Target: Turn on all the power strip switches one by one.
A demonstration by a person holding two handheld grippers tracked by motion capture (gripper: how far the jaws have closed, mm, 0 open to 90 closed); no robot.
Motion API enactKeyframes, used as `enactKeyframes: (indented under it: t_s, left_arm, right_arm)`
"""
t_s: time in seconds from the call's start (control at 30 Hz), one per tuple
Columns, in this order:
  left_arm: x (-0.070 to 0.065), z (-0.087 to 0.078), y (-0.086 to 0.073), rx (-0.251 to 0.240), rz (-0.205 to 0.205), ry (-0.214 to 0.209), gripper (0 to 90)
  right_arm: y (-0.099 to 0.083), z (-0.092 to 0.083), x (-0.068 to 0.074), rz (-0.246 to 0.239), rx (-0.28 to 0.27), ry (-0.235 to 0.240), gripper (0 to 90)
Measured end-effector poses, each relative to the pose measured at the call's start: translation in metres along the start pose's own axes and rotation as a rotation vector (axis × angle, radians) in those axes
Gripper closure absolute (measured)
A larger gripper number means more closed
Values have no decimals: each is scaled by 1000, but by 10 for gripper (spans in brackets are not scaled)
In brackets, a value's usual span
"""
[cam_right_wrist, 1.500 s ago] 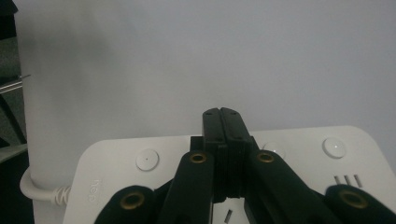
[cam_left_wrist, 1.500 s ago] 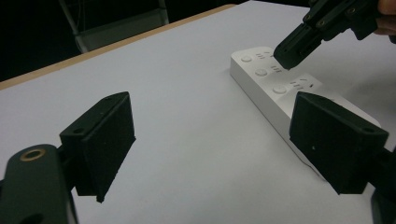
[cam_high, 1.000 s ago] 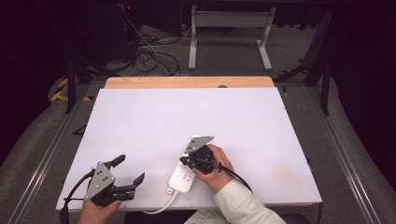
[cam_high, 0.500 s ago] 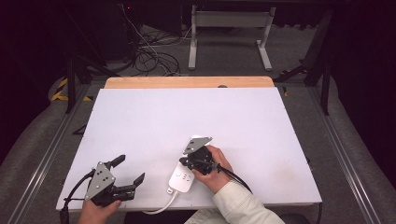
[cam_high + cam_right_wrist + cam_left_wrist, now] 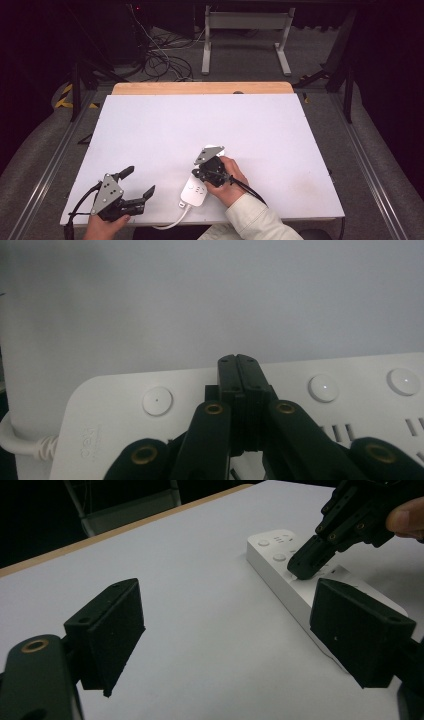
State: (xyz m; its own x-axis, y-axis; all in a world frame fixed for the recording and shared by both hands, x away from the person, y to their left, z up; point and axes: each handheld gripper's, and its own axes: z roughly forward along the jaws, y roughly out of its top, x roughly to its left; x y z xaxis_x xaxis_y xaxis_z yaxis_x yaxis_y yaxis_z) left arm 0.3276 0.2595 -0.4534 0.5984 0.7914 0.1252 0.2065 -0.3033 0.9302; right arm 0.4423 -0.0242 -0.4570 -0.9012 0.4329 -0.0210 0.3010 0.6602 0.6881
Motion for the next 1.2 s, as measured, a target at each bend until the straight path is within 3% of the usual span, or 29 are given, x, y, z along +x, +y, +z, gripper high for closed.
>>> enactKeyframes:
  t_s: [0.13, 0.27, 0.37, 0.5, 0.67, 0.77, 0.83, 0.87, 1.0, 1.2]
  left_arm:
    - [-1, 0, 0, -1, -5, -1, 145]
    - [0, 0, 0, 0, -7, -2, 145]
    - [0, 0, 0, 0, -4, -1, 145]
    - [0, 0, 0, -1, 2, 2, 145]
    - [0, 0, 0, 0, -2, 4, 145]
    - [0, 0, 0, 0, -9, 1, 145]
    - [1, 0, -1, 0, -15, -2, 145]
    - [2, 0, 0, 1, -12, 0, 145]
    - [1, 0, 0, -1, -19, 1, 145]
    - [1, 0, 0, 1, -15, 1, 145]
  right_arm:
    - [1, 1, 0, -16, 6, -67, 900]
    - [1, 1, -3, -5, 4, -45, 900]
    - [1, 2, 1, -28, 8, -56, 900]
    - [1, 3, 2, -5, 4, -48, 900]
    - [1, 2, 2, -31, 9, -60, 900]
    - [1, -6, -3, -36, -33, -43, 900]
    - [2, -19, -5, 6, -142, -8, 900]
    - [3, -25, -6, 18, -170, 8, 900]
    - [7, -34, -1, -17, -171, 13, 900]
    - [6, -35, 3, -30, -164, 19, 900]
